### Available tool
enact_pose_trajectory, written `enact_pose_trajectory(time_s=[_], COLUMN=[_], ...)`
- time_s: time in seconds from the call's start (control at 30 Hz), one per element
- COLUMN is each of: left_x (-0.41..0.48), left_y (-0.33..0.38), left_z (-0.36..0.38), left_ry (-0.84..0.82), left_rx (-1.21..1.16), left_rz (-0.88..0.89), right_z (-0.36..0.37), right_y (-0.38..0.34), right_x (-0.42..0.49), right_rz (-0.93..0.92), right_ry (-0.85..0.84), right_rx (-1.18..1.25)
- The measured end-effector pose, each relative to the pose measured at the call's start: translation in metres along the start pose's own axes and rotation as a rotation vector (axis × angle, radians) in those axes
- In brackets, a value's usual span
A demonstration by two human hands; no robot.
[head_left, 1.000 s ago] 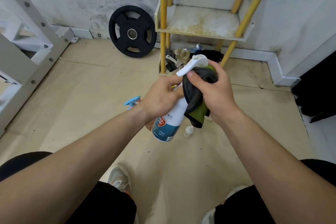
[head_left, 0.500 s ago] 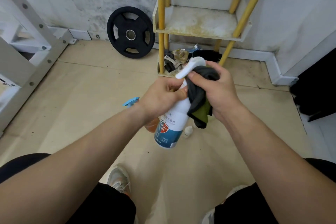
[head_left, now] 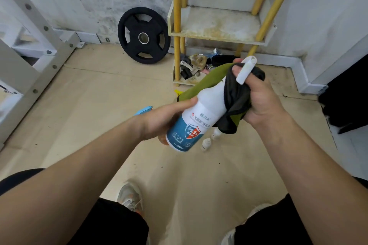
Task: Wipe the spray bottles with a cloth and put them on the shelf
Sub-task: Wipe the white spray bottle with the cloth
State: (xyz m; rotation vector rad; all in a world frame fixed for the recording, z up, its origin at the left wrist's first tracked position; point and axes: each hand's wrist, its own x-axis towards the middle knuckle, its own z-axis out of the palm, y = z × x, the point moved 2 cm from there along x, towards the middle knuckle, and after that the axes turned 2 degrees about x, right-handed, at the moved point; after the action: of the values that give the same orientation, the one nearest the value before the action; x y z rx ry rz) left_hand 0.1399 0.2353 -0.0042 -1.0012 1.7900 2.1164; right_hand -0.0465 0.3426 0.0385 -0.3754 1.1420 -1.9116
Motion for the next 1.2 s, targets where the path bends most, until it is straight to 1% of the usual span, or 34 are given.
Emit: enact_pose_trajectory(time_s=[0.03,0.07,0.1,0.13,0.2,0.27,0.4,0.47,0.53,0.6,0.7,0.8,0.87,0.9,0.97,1.07,1.2], left_x=[0.002,0.0,-0.003,-0.003,-0.007,-0.011,-0.012,-0.011,-0.011,-0.012,-0.013,-0.013,-0.012,-0.011,-0.009,-0.005,-0.007], left_y=[-0.006,-0.008,-0.006,-0.005,0.002,0.01,0.012,0.008,0.006,0.008,0.014,0.026,0.029,0.028,0.024,0.019,0.019], left_z=[-0.002,-0.002,-0.001,-0.001,0.005,0.014,0.037,0.048,0.052,0.052,0.051,0.043,0.032,0.025,0.016,0.01,0.011], left_ry=[-0.097,-0.152,-0.166,-0.139,-0.053,0.064,0.374,0.449,0.472,0.471,0.441,0.327,0.287,0.301,0.353,0.334,0.282], left_rx=[-0.05,-0.08,-0.091,-0.075,0.004,0.064,0.202,0.212,0.181,0.109,-0.074,-0.265,-0.388,-0.417,-0.414,-0.393,-0.294], left_rz=[-0.038,-0.04,-0.036,-0.019,0.046,0.099,0.154,0.175,0.185,0.198,0.205,0.203,0.149,0.116,0.076,0.113,0.2], right_z=[-0.002,-0.003,-0.003,-0.004,-0.003,-0.001,0.005,0.008,0.008,0.006,0.013,0.019,0.018,0.017,0.016,0.02,0.029], right_y=[0.001,0.001,0.002,0.003,0.005,0.004,0.006,0.007,0.006,0.008,0.023,0.044,0.055,0.059,0.062,0.06,0.038], right_x=[0.001,0.003,0.004,0.006,0.008,0.007,0.0,-0.002,-0.002,0.001,-0.001,-0.007,-0.01,-0.011,-0.012,-0.015,-0.011], right_rz=[0.011,0.022,0.034,0.044,0.051,0.019,-0.071,-0.103,-0.123,-0.112,-0.088,-0.078,-0.036,-0.013,0.025,0.014,-0.172], right_ry=[0.01,0.021,0.042,0.071,0.14,0.195,0.256,0.248,0.237,0.241,0.257,0.245,0.24,0.247,0.258,0.277,0.305], right_rx=[0.04,0.061,0.069,0.07,0.077,0.05,-0.157,-0.241,-0.253,-0.232,-0.23,-0.287,-0.307,-0.317,-0.354,-0.425,-0.54])
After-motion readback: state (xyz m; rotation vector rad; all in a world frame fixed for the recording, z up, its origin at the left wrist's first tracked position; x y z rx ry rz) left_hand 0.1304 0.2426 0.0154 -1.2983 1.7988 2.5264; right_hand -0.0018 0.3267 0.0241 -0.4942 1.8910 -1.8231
